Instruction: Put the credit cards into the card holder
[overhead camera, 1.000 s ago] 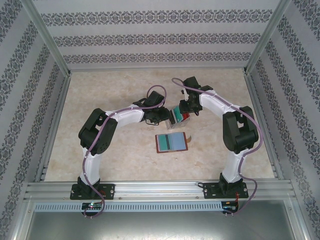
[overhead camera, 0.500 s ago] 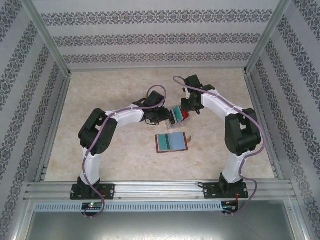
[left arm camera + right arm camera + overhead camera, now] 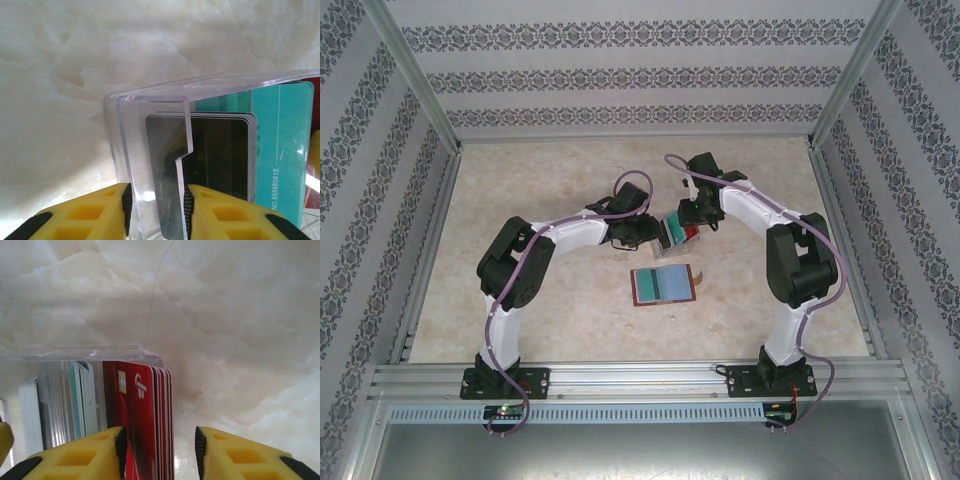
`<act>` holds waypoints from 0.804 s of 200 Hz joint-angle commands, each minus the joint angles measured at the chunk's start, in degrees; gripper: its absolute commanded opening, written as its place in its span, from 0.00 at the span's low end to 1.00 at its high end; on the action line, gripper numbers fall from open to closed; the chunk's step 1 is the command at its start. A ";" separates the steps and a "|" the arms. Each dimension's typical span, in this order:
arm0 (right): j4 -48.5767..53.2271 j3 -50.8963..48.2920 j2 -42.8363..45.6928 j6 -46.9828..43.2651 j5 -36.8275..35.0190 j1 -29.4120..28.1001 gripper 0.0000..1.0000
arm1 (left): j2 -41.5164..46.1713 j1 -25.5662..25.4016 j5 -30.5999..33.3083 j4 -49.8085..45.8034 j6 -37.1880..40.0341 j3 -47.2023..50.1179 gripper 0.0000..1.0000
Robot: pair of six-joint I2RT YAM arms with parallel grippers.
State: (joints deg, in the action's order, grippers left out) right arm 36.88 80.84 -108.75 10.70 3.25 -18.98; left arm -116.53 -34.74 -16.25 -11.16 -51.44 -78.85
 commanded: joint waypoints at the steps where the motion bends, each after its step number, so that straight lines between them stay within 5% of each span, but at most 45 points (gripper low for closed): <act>1: 0.38 -0.63 -1.65 0.26 -1.04 -0.25 0.43 | -0.63 0.42 0.14 -2.01 -0.46 1.70 0.35; 66: 0.81 -1.11 0.97 -0.84 -7.92 -0.13 0.41 | -0.36 0.47 0.43 -2.31 -0.33 1.94 0.35; 161: 1.00 -1.30 3.19 -1.29 -8.46 -0.18 0.38 | -0.50 0.46 0.16 -2.12 -0.50 1.94 0.35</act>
State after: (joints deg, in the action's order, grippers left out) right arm 36.84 80.47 -108.22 10.07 -1.30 -19.38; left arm -116.53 -34.74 -16.47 -10.24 -51.44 -78.48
